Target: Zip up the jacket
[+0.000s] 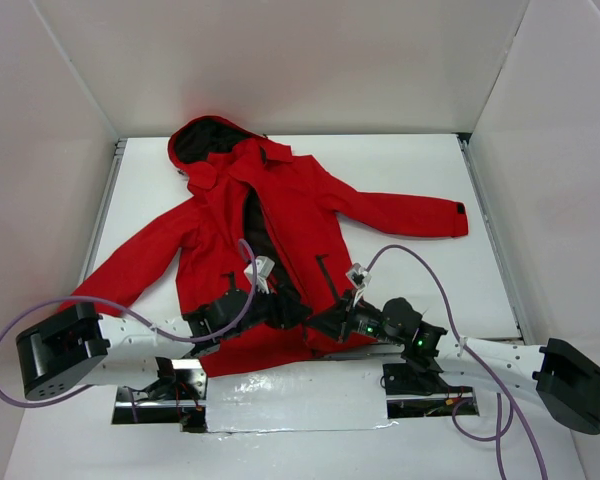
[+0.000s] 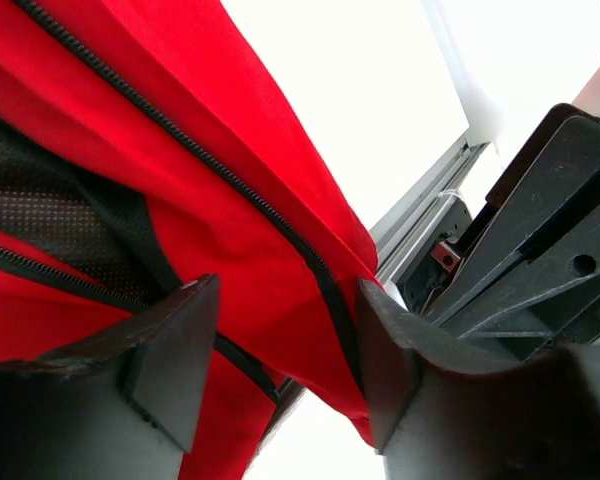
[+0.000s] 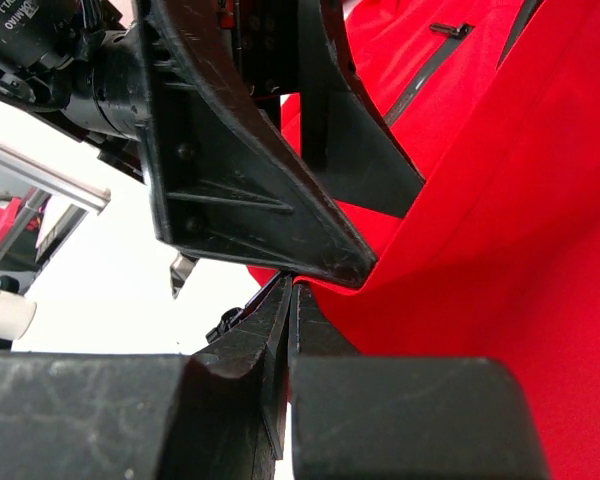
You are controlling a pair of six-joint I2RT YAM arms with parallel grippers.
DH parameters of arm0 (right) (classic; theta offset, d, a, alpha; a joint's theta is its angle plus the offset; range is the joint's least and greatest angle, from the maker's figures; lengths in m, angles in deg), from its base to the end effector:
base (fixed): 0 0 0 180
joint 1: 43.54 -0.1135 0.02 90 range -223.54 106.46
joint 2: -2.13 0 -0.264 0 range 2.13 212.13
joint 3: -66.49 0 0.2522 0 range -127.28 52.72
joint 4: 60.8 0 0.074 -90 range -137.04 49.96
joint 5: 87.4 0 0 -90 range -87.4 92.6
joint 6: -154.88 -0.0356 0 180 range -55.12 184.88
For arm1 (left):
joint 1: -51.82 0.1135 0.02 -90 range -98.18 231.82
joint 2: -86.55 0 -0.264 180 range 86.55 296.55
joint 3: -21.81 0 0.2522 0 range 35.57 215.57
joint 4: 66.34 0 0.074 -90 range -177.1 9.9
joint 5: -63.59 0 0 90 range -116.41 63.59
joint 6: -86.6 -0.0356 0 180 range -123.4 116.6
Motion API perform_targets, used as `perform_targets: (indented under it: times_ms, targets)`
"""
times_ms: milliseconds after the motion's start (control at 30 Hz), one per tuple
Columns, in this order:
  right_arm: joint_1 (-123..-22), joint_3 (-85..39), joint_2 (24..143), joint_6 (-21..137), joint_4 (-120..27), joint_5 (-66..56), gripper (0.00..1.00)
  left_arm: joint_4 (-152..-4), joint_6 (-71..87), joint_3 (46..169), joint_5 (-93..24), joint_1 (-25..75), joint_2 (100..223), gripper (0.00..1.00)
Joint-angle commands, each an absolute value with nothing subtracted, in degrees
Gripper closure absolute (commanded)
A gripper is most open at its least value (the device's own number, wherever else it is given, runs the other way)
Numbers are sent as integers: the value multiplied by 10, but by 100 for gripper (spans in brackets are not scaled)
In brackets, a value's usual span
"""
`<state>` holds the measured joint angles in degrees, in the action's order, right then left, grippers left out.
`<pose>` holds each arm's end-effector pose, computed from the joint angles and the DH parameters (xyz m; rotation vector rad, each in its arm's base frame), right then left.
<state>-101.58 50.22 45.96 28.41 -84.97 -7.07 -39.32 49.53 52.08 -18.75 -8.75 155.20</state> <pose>0.0807 0.1406 0.1732 -0.4827 1.7592 1.3631 0.1165 -0.1969 0.1813 0.0234 1.9648 -1.2719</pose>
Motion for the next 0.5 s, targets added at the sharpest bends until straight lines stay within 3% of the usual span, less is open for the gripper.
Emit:
perform_targets:
  times_ms: [0, 267, 333, 367, 433, 467]
  targets:
    - [-1023, 523, 446, 273, -884, -65, 100, -340, 500, 537, -212, -89, 1570, 34]
    - [-1024, 521, 462, 238, -871, -58, 100, -367, 504, 535, -192, -89, 1582, 50]
    - [-1023, 519, 482, 228, -869, -57, 100, -380, 503, 545, -189, -89, 1589, 65]
    - [-1024, 521, 488, 216, -872, -54, 100, -391, 504, 547, -187, -89, 1597, 81]
    - [-1025, 524, 501, 198, -873, -50, 100, -408, 507, 550, -183, -89, 1601, 97]
    - [-1026, 525, 506, 193, -875, -48, 99, -412, 509, 549, -178, -89, 1600, 100]
